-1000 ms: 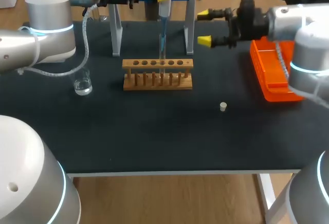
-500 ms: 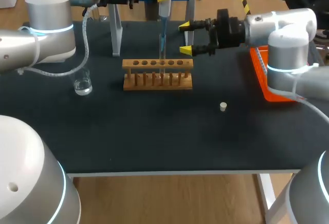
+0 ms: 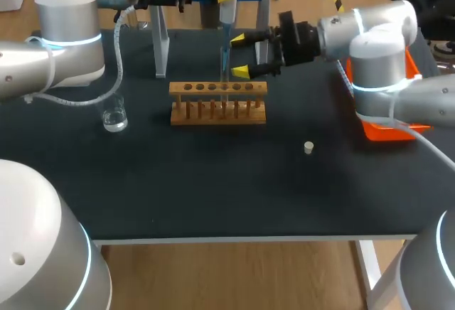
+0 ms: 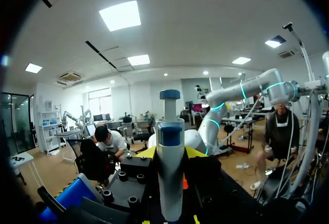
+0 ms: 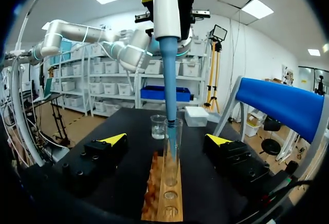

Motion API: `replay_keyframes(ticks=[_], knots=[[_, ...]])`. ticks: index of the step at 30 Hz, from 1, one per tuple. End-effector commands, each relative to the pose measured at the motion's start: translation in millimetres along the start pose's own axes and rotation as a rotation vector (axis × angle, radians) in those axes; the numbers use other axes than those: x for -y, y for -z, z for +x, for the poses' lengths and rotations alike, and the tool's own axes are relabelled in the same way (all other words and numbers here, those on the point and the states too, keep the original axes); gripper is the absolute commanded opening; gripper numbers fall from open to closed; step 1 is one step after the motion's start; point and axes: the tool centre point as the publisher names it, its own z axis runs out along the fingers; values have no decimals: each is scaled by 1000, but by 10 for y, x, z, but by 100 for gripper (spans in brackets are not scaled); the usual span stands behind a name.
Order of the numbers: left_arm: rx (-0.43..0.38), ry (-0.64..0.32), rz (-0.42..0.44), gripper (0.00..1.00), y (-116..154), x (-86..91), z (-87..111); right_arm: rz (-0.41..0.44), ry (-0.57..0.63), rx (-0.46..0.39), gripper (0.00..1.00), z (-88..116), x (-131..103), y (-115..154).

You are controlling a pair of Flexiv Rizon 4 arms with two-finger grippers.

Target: Invert the test tube, pick up the pipette, mount the tip to pipette, aspirate from beaker and dispense into the tube, eject the tip, return the pipette, and cap with the stopper.

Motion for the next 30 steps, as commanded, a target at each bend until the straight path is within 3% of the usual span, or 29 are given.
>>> replay_keyframes(ticks=[1,19,30], knots=[[-6,1,-1,0,8,4,-16,32,-1,-20,100,-80,40,-138],[-6,1,-1,0,8,4,-16,168,20,28,100,-109,199,-388],[-6,1,-1,0,8,4,-16,210,38,44,100,-120,239,-487]])
